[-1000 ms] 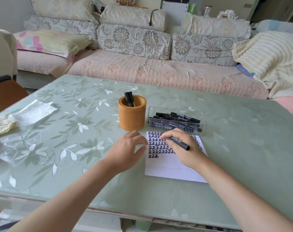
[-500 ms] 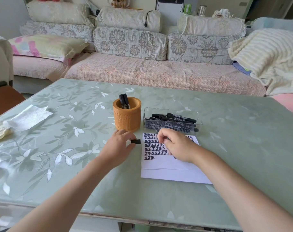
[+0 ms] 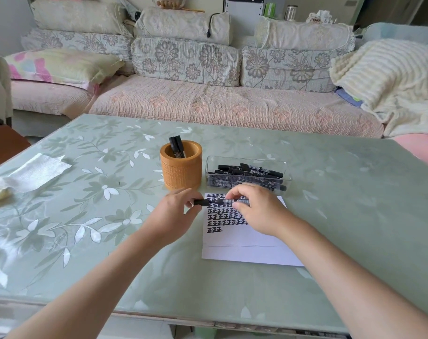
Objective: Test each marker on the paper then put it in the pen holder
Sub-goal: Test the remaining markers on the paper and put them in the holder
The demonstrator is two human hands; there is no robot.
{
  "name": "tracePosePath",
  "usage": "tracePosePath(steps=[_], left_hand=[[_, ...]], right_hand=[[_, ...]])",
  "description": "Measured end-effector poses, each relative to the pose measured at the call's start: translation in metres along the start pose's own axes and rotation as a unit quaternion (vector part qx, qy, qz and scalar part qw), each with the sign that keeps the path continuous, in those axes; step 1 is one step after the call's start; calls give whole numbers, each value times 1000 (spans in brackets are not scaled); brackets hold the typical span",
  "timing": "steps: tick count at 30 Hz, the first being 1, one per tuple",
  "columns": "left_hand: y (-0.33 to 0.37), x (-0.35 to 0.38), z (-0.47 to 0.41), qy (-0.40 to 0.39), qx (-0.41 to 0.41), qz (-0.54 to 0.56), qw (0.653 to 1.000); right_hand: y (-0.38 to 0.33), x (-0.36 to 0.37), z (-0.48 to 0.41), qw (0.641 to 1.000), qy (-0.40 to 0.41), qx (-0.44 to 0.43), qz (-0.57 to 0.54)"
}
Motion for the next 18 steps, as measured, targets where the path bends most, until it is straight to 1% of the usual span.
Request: tracePosePath(steps=[4,9,11,14,18], left_hand=[[6,1,1,-13,15,1,1000],[17,1,-1,-41,41,4,998],[17,-2,-3,-43,44,1,998],[19,-5,-4,-42,63,-12,997],[19,-10,-6,-25,79,-16,996]], right_hand=[[-4,5,0,1000,-10,-11,-7],[-13,8,0,999,-4,-27,-35],[-15,6,-1,999,11,-25,-43],[-20,4,-2,999,30,-26,-17],[-24,4,-4,1000,26,-14,-9]])
Point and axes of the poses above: each hand's wrist, its own z-axis away from the middle knuckle, its own x-axis out of the palm, y = z × x, the point moved 9 cm from there along -z, towards the middle knuckle, and after that the axes turned 3 degrees about y, right-handed, at the moved point
